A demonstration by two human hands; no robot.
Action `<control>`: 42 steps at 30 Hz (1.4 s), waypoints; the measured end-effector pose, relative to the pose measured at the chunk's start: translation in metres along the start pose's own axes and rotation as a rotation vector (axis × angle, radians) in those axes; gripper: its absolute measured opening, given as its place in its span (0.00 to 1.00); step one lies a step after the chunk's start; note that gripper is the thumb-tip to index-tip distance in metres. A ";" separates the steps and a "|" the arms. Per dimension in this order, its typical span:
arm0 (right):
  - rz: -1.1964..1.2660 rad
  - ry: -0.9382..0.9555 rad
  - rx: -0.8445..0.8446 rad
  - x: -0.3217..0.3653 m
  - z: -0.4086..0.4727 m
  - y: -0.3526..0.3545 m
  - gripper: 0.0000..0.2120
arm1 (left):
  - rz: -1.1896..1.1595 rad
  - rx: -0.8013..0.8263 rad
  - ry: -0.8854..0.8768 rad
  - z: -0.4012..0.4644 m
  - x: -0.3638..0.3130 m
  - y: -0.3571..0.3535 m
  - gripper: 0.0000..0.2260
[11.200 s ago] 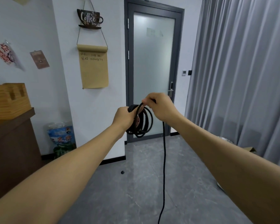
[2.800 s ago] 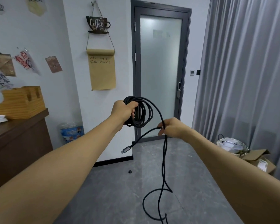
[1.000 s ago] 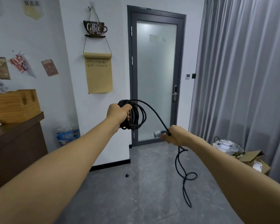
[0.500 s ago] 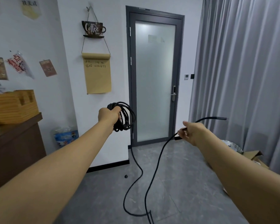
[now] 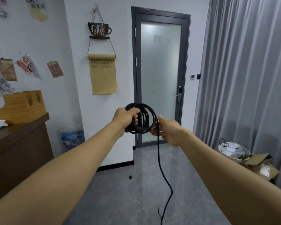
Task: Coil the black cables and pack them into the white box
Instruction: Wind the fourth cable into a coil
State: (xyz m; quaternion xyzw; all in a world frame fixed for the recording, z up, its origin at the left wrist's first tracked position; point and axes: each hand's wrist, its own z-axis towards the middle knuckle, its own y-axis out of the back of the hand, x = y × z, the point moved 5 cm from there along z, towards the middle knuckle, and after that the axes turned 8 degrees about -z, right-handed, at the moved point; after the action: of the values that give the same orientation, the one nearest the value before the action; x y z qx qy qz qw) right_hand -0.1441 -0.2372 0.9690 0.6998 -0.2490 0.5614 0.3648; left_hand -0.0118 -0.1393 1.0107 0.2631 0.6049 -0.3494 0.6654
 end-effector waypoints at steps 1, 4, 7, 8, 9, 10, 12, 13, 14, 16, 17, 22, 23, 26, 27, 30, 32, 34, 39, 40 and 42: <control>0.017 0.009 0.001 -0.003 0.002 0.000 0.20 | -0.010 -0.012 0.004 0.000 0.000 0.003 0.13; 0.043 0.058 -0.096 -0.011 0.006 0.014 0.18 | -0.109 -0.113 0.028 0.003 0.001 0.020 0.13; -0.026 0.109 -0.216 -0.018 0.009 0.029 0.16 | -0.146 -0.255 0.061 0.004 0.004 0.041 0.14; -0.050 0.119 -0.242 -0.020 0.010 0.033 0.16 | -0.178 -0.298 0.078 0.005 0.006 0.048 0.14; -0.089 0.127 -0.262 -0.023 0.010 0.036 0.16 | -0.222 -0.341 0.099 0.005 0.007 0.055 0.14; -0.135 0.130 -0.277 -0.027 0.010 0.039 0.16 | -0.262 -0.379 0.113 0.006 0.008 0.064 0.13; -0.198 0.138 -0.311 -0.034 0.008 0.047 0.16 | -0.310 -0.458 0.121 0.006 0.007 0.082 0.12; -0.206 0.155 -0.334 -0.037 0.008 0.052 0.16 | -0.308 -0.502 0.113 0.008 0.006 0.091 0.12; -0.221 0.180 -0.358 -0.036 0.007 0.056 0.16 | -0.277 -0.547 0.101 0.008 0.005 0.099 0.12; -0.330 0.239 -0.403 -0.027 0.006 0.054 0.12 | -0.176 -0.624 0.066 0.007 0.002 0.108 0.10; -0.402 0.267 -0.419 -0.020 0.007 0.050 0.10 | -0.131 -0.648 0.047 0.008 0.002 0.108 0.09; -1.030 0.463 -0.381 0.028 -0.007 -0.008 0.10 | 0.215 -0.662 -0.103 0.013 -0.002 0.095 0.10; -1.127 0.530 -0.325 0.039 -0.011 -0.021 0.10 | 0.325 -0.658 -0.138 0.012 -0.004 0.091 0.10; -1.035 0.659 -0.075 0.068 -0.028 -0.052 0.09 | 0.510 -0.628 -0.185 0.009 -0.007 0.080 0.10; -0.920 0.679 0.002 0.077 -0.033 -0.057 0.09 | 0.546 -0.610 -0.190 0.009 -0.007 0.077 0.10; -0.669 0.711 0.140 0.091 -0.042 -0.061 0.09 | 0.559 -0.533 -0.179 0.009 -0.005 0.067 0.09; -0.553 0.706 0.188 0.090 -0.040 -0.058 0.09 | 0.458 -0.454 -0.156 0.012 0.001 0.062 0.12; -0.427 0.673 0.208 0.086 -0.036 -0.054 0.10 | 0.319 -0.372 -0.135 0.013 0.006 0.056 0.17; -0.162 0.548 0.159 0.071 -0.021 -0.047 0.10 | 0.051 -0.157 -0.078 -0.001 0.011 0.028 0.17; -0.140 0.537 0.138 0.070 -0.019 -0.045 0.10 | 0.018 -0.119 -0.072 -0.004 0.011 0.022 0.18; -0.110 0.525 0.096 0.067 -0.015 -0.043 0.10 | -0.019 -0.070 -0.040 -0.006 0.013 0.016 0.19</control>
State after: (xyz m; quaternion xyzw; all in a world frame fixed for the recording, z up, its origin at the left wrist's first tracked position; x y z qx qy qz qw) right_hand -0.1041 -0.1955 1.0257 0.5592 -0.0807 0.7142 0.4130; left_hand -0.0031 -0.1267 0.9961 0.2269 0.6058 -0.3398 0.6827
